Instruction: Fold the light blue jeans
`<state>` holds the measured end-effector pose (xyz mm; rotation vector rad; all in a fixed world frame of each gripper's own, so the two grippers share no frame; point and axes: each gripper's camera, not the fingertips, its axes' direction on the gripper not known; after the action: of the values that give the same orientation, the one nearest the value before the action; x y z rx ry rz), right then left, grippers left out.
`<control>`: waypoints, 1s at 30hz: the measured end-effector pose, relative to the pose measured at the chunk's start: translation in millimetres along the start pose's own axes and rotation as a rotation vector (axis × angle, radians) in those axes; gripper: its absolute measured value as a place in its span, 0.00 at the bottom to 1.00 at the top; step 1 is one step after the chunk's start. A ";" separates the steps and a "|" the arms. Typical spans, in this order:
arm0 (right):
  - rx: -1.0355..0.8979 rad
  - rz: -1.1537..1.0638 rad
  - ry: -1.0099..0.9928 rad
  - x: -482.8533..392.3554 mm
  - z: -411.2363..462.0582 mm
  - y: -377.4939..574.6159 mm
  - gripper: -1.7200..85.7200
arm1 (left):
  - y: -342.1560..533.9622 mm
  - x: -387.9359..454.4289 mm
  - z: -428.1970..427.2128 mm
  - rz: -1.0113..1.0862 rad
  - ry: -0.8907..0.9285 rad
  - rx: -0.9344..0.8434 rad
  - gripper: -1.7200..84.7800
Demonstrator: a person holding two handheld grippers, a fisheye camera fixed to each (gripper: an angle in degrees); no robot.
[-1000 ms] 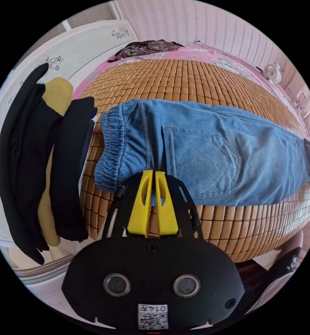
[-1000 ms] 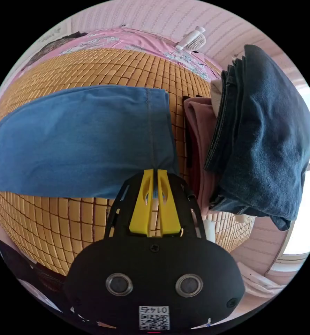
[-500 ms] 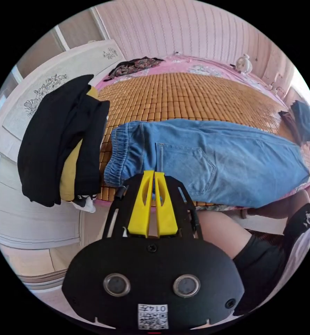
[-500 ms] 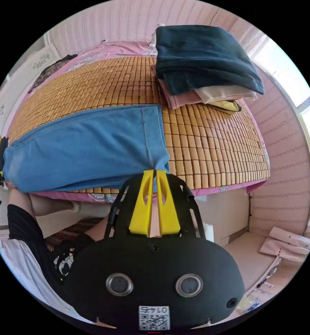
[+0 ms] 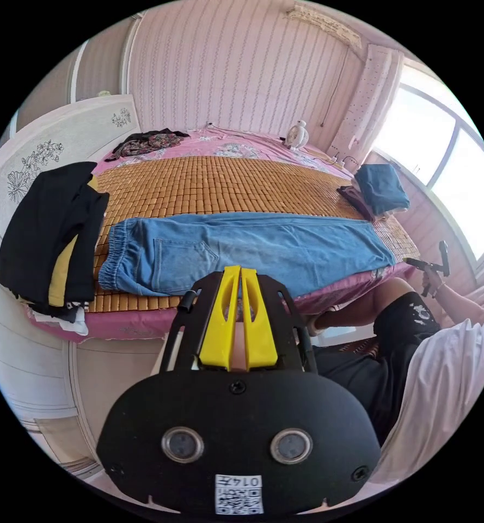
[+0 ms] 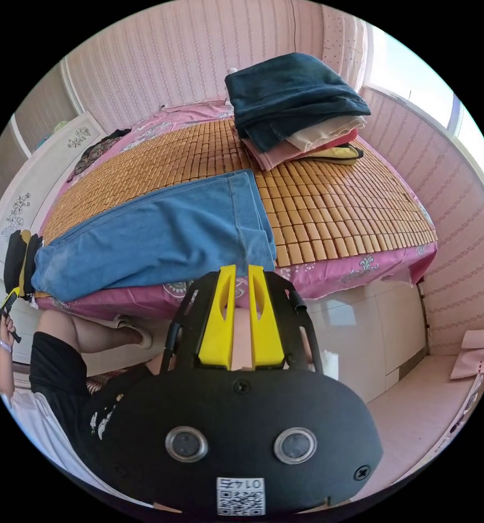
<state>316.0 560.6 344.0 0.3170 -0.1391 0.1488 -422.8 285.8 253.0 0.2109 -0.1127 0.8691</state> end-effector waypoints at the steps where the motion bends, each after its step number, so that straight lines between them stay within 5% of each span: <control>1: 0.000 0.008 -0.020 4.9 -0.6 6.3 0.07 | 0.9 5.5 2.3 0.005 0.020 -0.001 0.01; 13: 0.104 -0.022 -0.092 39.0 -24.9 22.4 0.09 | -25.9 123.6 63.8 0.320 0.080 0.110 0.06; 30: 0.068 -0.039 -0.033 72.4 40.4 -163.2 0.13 | -172.8 208.7 271.0 0.486 0.074 -0.296 0.14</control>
<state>409.6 403.4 344.6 0.3901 -0.1605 0.1102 -159.8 270.9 531.4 -0.1340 -0.2273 1.3277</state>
